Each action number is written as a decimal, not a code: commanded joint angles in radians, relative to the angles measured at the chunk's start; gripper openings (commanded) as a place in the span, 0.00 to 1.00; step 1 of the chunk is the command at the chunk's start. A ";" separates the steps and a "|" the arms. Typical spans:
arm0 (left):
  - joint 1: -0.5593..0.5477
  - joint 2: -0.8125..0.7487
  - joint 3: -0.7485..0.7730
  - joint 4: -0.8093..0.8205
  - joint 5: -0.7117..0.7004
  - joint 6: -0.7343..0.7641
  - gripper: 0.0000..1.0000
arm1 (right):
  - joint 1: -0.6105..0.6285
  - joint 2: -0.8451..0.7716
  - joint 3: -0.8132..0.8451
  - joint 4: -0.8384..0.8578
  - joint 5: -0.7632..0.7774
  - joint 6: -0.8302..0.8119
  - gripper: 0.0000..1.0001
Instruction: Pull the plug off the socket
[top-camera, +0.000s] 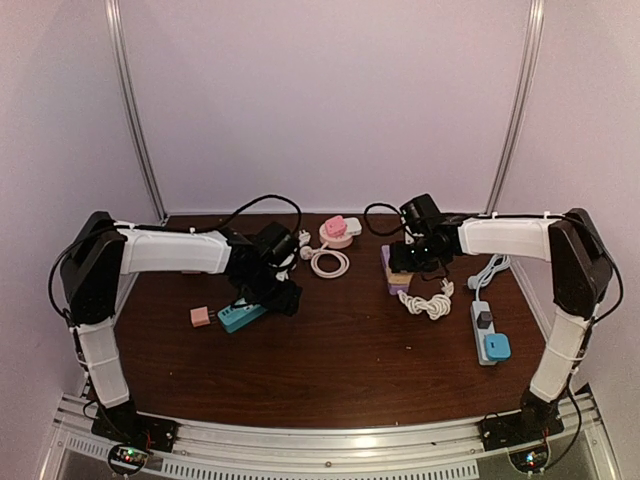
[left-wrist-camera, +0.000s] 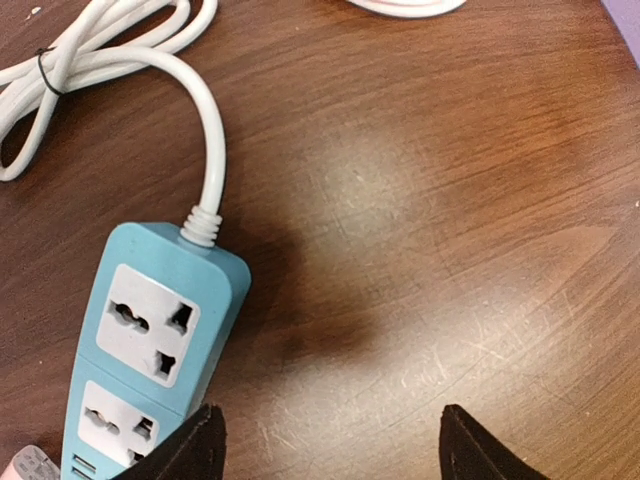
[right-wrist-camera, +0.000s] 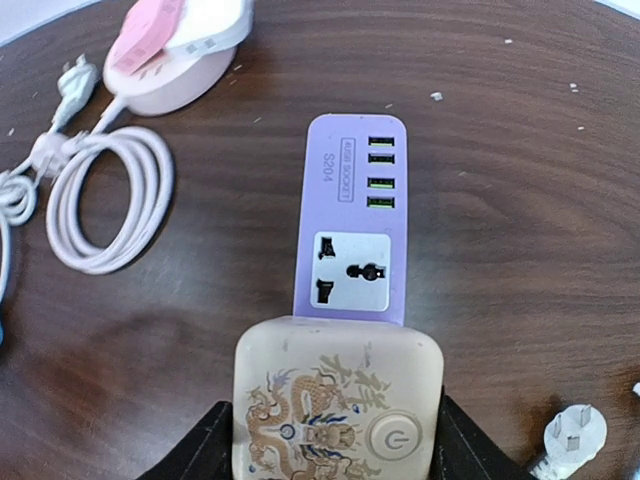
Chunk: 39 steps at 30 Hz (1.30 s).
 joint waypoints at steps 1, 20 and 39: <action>0.009 -0.051 -0.004 0.024 0.021 -0.028 0.75 | 0.088 -0.080 -0.056 0.034 -0.086 -0.053 0.49; 0.009 -0.093 -0.090 0.260 0.266 -0.182 0.74 | 0.411 -0.230 -0.171 0.087 -0.067 -0.077 0.49; 0.026 -0.017 -0.218 0.667 0.534 -0.407 0.26 | 0.498 -0.166 -0.177 0.109 -0.059 -0.024 0.48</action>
